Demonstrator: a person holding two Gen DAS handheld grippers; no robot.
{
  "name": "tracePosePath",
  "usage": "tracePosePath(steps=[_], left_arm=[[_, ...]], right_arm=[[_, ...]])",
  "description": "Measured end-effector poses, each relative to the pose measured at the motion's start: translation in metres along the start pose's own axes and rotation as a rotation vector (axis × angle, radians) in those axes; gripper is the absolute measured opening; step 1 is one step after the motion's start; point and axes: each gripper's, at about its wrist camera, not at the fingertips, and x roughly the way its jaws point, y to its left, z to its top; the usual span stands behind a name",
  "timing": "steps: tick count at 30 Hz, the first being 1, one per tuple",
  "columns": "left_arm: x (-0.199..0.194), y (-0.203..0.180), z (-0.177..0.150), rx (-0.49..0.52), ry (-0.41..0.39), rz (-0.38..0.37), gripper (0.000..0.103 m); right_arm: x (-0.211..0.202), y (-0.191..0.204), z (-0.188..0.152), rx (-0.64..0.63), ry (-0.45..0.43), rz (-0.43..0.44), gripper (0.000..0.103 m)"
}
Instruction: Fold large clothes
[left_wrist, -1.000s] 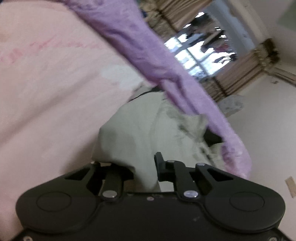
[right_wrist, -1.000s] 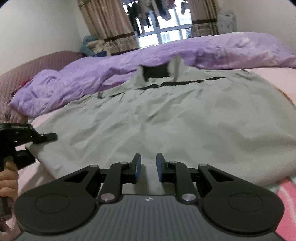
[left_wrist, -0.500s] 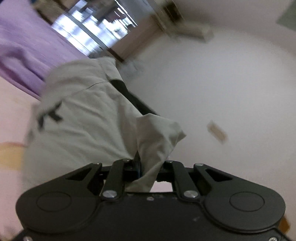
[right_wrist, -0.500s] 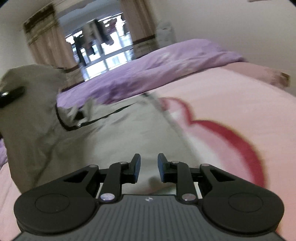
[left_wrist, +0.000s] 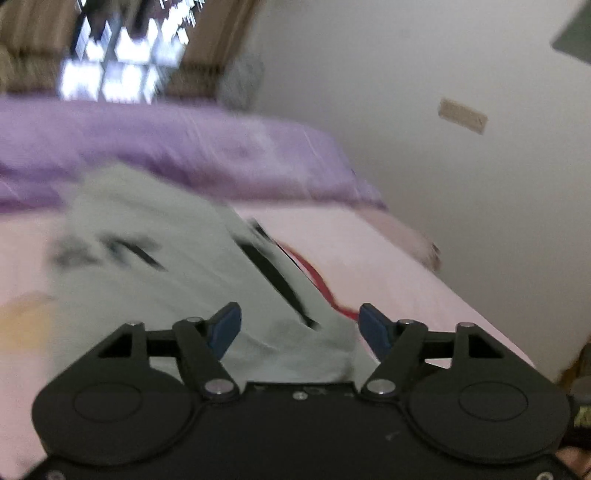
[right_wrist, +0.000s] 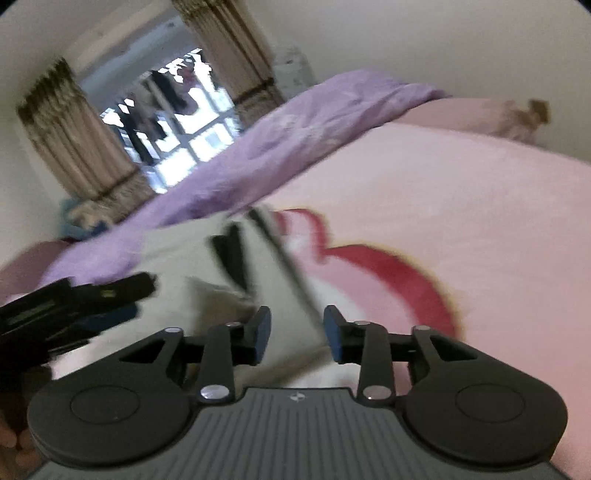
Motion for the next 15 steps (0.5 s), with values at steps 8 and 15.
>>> tracePosePath(steps=[8,15], left_arm=[[-0.087,0.068,-0.063,-0.157,0.036,0.249,0.075],[-0.058,0.069,-0.088,-0.156,0.120,0.270,0.068]], right_arm=[[0.037,0.031,-0.003,0.072,0.096,0.167,0.062],[0.090,0.039,-0.002,0.168,0.168,0.085,0.057]])
